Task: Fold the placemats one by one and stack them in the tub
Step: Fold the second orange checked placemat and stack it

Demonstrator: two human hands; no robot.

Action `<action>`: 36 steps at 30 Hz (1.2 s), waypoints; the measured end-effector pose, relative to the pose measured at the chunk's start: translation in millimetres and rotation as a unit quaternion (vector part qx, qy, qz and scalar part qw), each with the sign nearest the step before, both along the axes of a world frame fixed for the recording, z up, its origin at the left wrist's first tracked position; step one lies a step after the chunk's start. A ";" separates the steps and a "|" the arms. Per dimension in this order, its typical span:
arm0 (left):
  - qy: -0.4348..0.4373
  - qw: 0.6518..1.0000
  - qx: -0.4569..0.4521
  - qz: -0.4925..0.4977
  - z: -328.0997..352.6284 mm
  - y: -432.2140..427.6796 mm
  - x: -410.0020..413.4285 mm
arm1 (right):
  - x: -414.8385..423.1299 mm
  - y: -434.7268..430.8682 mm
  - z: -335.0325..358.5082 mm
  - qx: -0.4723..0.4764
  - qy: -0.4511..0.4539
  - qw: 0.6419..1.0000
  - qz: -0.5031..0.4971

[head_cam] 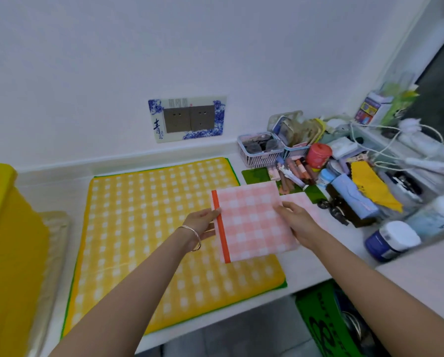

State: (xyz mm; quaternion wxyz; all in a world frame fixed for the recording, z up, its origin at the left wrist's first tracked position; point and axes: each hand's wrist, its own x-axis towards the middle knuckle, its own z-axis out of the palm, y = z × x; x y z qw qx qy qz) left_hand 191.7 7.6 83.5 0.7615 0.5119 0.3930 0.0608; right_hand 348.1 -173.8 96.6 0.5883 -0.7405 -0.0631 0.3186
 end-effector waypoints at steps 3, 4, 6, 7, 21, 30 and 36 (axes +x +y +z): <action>0.001 1.000 0.003 -0.007 5.4 -22.9 33.8 | 34.3 -25.8 2.8 -0.015 -0.009 1.000 -0.021; 0.000 1.000 0.002 -0.001 6.9 -30.2 44.0 | 45.9 -33.1 2.9 -0.023 -0.014 0.999 -0.021; -0.001 1.000 -0.002 0.017 7.5 -43.6 65.3 | 68.7 -45.7 2.6 -0.033 -0.022 0.999 -0.019; -0.001 1.000 -0.006 0.024 5.5 -49.3 75.6 | 80.0 -50.8 1.0 -0.037 -0.025 0.999 -0.020; 0.054 0.991 -0.049 0.112 -42.4 -81.2 150.6 | 167.4 -65.8 -65.4 -0.074 -0.009 0.997 -0.021; 0.063 0.984 -0.052 0.158 -63.4 -88.8 164.5 | 186.1 -67.6 -90.3 -0.138 -0.046 0.989 -0.017; 0.068 0.980 -0.048 0.179 -73.7 -91.8 168.9 | 185.7 -67.8 -96.2 -0.138 -0.054 0.989 -0.026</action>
